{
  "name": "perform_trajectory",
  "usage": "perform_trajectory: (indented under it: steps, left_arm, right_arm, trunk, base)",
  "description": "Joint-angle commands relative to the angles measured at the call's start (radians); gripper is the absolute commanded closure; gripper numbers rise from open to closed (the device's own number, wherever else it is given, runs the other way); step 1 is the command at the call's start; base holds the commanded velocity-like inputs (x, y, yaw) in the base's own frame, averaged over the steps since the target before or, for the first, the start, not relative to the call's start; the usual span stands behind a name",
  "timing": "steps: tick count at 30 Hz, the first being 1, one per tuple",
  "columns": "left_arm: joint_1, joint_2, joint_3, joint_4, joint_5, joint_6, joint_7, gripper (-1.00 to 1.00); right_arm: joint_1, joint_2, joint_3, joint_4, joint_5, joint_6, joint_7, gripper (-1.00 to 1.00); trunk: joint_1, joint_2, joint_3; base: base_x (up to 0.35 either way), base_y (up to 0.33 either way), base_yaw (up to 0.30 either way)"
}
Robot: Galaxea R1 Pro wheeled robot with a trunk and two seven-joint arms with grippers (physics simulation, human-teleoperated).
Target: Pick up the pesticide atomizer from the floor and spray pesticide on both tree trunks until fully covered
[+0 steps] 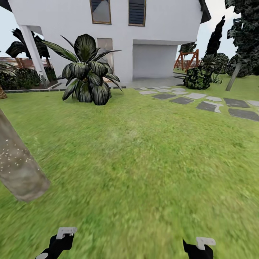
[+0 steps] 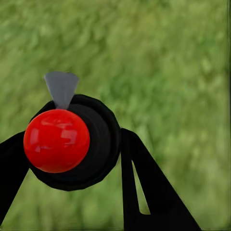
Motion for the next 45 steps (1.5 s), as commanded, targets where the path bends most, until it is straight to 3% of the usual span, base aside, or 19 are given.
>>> perform_trajectory:
  steps: [1, 16, 45]
  left_arm:
    - [0.0, 0.0, 0.008, 0.001, -0.002, -0.002, -0.007, 1.0]
    - [0.0, 0.001, 0.007, 0.001, -0.002, -0.003, -0.006, 1.0]
    - [0.0, -0.003, 0.007, 0.002, -0.005, -0.001, -0.004, 1.0]
  right_arm:
    - [-0.001, -0.001, -0.009, 0.001, 0.006, -0.003, 0.003, -1.0]
    - [-0.001, -0.003, -0.01, 0.001, 0.007, -0.002, 0.003, -1.0]
    - [-0.001, -0.004, -0.01, 0.001, 0.007, -0.002, 0.003, -1.0]
  trunk:
    - [-0.001, 0.0, -0.001]
    - [-0.001, 0.0, -0.001]
    - [-0.001, 0.0, -0.001]
  base:
    - [-0.281, 0.231, -0.3]
    - [-0.251, 0.196, -0.3]
    - [-0.004, 0.003, -0.3]
